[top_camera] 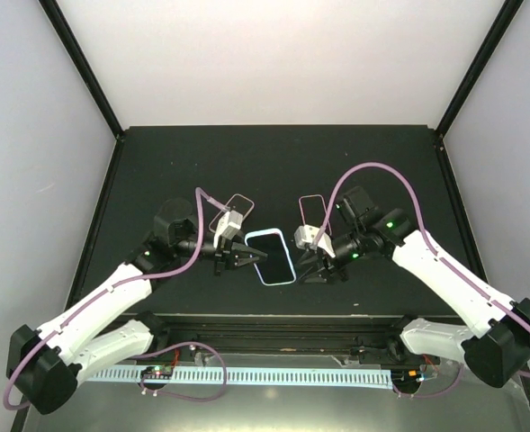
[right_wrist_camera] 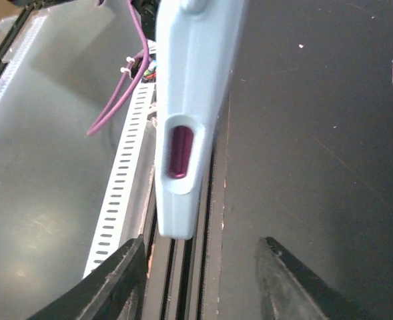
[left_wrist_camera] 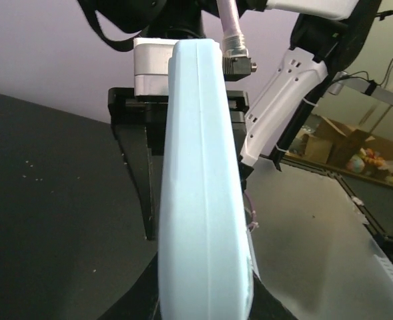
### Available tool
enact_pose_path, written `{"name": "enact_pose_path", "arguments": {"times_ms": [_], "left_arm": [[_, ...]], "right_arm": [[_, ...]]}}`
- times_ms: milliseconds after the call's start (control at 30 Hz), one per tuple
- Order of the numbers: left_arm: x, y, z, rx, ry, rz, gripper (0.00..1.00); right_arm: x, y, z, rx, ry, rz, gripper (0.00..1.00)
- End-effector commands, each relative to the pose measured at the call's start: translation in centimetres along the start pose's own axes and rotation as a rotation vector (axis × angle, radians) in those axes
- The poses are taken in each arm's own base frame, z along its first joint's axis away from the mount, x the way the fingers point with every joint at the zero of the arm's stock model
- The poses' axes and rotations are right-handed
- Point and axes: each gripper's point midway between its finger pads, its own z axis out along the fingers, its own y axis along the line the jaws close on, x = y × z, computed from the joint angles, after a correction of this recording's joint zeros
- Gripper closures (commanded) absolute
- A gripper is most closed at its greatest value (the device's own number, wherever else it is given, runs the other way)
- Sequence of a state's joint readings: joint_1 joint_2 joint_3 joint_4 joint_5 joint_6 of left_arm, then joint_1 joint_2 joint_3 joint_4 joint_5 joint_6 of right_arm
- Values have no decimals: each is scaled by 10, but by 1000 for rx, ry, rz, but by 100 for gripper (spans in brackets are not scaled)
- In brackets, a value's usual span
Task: Take the phone out of the phone case
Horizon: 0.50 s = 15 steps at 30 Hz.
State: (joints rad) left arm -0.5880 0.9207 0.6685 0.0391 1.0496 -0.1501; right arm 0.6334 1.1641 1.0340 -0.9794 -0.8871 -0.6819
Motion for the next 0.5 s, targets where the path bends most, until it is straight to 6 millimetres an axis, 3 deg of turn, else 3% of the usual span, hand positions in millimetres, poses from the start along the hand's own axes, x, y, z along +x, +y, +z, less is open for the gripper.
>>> {"name": "enact_pose_path", "arguments": {"times_ms": [0,467], "left_arm": [[-18,-17,-2,93,-44,77,98],[-15,-16,2,155,-28,12,98]], "right_arm": [[-14,6,0,-54,-58,-41,57],[-6,16,6,-101,-43,-74,75]]}}
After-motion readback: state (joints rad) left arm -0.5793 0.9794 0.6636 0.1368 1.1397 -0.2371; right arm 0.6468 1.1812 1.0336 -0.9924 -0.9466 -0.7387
